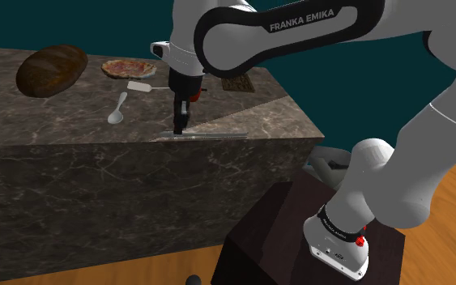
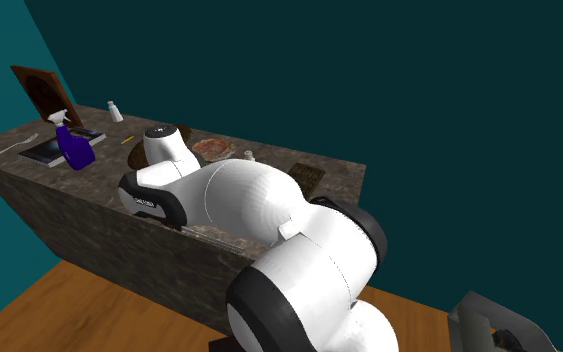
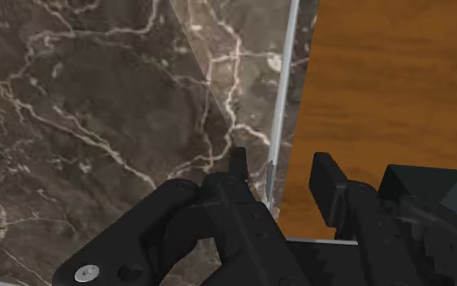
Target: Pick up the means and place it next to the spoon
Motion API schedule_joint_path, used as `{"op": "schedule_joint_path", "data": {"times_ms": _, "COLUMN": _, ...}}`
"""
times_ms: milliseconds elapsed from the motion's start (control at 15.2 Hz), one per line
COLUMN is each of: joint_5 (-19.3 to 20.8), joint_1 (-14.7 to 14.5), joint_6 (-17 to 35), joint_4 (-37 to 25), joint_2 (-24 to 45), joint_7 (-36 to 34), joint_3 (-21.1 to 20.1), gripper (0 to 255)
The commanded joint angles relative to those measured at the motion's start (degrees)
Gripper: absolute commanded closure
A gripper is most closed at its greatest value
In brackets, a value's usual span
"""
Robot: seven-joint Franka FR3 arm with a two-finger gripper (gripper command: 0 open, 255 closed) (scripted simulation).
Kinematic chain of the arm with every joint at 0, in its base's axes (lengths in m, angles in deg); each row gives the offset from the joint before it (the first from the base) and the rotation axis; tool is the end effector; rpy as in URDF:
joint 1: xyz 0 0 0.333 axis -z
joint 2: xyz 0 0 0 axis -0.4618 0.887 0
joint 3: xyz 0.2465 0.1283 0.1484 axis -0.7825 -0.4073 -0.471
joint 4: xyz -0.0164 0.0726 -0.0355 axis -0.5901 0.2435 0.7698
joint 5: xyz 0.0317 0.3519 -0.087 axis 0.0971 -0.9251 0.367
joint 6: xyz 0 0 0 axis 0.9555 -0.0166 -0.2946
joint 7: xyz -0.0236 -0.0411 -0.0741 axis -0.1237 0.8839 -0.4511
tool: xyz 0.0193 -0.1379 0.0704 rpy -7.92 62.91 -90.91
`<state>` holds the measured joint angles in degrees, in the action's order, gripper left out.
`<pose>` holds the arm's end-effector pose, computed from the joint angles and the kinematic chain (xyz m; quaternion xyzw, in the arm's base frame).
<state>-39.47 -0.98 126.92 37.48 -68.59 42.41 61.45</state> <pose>0.4512 0.2414 0.4478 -0.8888 -0.4528 -0.0688 0.0173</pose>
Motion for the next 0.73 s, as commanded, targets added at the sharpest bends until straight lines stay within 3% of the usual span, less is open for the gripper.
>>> {"op": "schedule_joint_path", "data": {"times_ms": 0, "joint_5": 0.0, "joint_1": 0.0, "joint_6": 0.0, "joint_4": 0.0, "joint_2": 0.0, "joint_7": 0.0, "joint_3": 0.0, "gripper": 0}}
{"op": "schedule_joint_path", "data": {"times_ms": 264, "joint_5": 0.0, "joint_1": 0.0, "joint_6": 0.0, "joint_4": 0.0, "joint_2": 0.0, "joint_7": 0.0, "joint_3": 0.0, "gripper": 0}}
{"op": "schedule_joint_path", "data": {"times_ms": 528, "joint_5": 0.15, "joint_1": 0.1, "joint_6": -7.06, "joint_4": -4.68, "joint_2": -2.37, "joint_7": -0.09, "joint_3": 0.1, "gripper": 0}}
{"op": "schedule_joint_path", "data": {"times_ms": 660, "joint_5": 0.15, "joint_1": 0.1, "joint_6": -7.05, "joint_4": -4.68, "joint_2": -2.38, "joint_7": -0.09, "joint_3": 0.1, "gripper": 0}}
